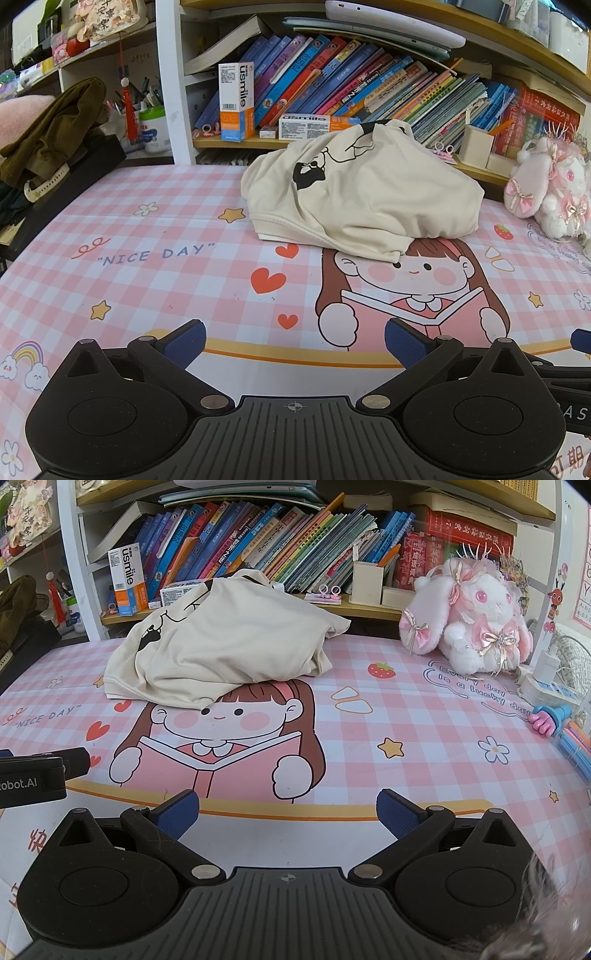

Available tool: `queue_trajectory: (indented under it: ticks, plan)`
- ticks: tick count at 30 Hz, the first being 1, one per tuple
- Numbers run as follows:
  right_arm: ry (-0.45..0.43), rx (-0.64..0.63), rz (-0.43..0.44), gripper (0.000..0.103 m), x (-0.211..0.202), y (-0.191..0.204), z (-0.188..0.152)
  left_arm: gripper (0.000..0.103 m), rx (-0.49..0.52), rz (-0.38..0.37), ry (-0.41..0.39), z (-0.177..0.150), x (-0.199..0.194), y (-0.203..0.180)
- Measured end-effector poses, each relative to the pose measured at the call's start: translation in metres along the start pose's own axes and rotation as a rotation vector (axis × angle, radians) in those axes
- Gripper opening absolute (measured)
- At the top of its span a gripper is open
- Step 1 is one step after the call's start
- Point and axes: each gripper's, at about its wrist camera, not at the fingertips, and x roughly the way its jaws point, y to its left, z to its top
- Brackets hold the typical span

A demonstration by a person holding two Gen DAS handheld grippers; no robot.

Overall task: Fold clothes
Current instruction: 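Move both grippers toward the crumpled cream T-shirt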

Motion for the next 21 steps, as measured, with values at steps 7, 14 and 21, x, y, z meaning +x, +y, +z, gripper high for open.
queue_trajectory:
  ticks: [7, 14, 21]
  plan:
    - [0.001, 0.002, 0.001, 0.103, 0.0001, 0.0000, -0.0001, 0.103, -0.004, 0.003, 0.009, 0.0006, 0.0003, 0.0008]
    - [0.001, 0.004, 0.001, 0.103, 0.0007, -0.0001, -0.0001, 0.103, -0.007, 0.004, 0.017, 0.0010, 0.0005, 0.0010]
    - [0.003, 0.006, 0.002, 0.103, 0.0012, -0.0003, -0.0001, 0.103, -0.003, -0.003, 0.017, -0.0001, 0.0004, -0.0003]
